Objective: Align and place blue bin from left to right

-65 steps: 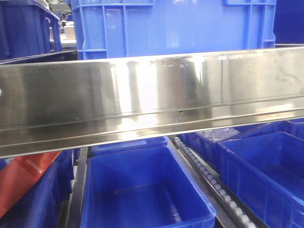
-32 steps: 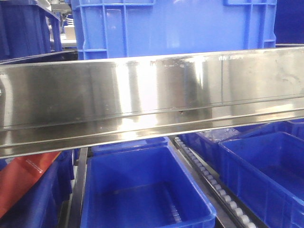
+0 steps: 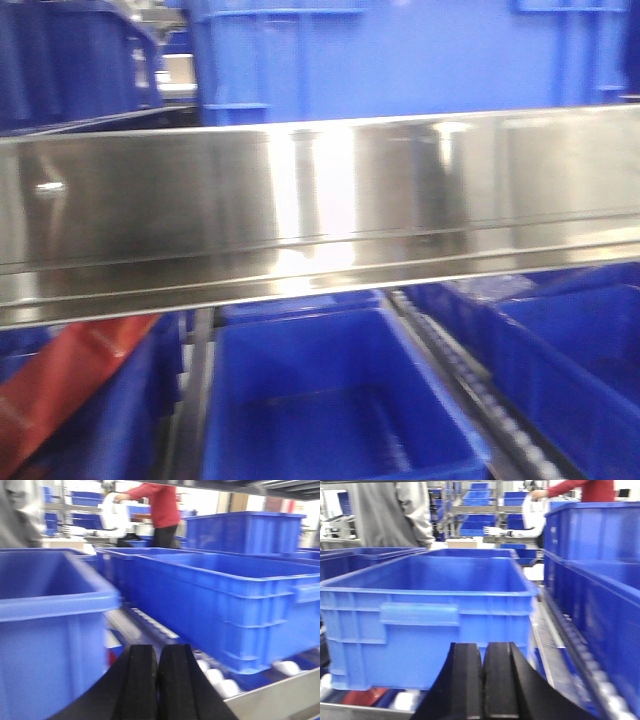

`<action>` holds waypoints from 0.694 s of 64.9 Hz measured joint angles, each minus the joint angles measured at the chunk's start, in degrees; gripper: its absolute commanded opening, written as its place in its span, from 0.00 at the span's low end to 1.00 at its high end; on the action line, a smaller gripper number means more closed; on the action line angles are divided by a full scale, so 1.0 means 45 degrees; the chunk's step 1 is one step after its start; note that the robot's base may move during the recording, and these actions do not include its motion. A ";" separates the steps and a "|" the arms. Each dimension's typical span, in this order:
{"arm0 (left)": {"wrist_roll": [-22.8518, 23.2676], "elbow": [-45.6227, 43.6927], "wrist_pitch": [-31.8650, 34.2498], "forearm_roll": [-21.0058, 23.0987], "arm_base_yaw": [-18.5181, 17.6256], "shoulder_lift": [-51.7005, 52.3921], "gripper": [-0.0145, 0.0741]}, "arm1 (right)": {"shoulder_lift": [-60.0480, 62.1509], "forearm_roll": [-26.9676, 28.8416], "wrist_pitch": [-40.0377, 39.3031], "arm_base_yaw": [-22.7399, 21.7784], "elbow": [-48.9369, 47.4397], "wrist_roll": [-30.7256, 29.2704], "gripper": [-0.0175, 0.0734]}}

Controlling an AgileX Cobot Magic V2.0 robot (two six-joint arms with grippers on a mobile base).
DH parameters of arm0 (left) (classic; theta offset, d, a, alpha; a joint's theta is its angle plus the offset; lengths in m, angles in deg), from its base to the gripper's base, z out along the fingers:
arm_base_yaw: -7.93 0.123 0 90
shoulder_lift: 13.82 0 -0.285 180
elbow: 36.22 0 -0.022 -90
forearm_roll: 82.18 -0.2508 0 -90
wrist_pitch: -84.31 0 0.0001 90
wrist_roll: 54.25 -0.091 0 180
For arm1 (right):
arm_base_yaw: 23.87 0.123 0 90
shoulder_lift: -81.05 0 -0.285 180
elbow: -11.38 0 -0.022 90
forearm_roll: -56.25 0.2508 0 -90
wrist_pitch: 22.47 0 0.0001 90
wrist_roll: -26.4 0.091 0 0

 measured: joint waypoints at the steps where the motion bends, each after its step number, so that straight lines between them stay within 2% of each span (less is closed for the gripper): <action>1: 0.0000 0.0000 0.0000 0.0000 0.0000 0.0000 0.17 | 0.0000 0.0000 0.0000 0.0000 0.0000 0.0000 0.10; 45: 0.0000 0.0000 0.0022 -0.0051 0.0000 0.0019 0.17 | 0.0000 0.0000 0.0000 0.0000 0.0000 0.0000 0.10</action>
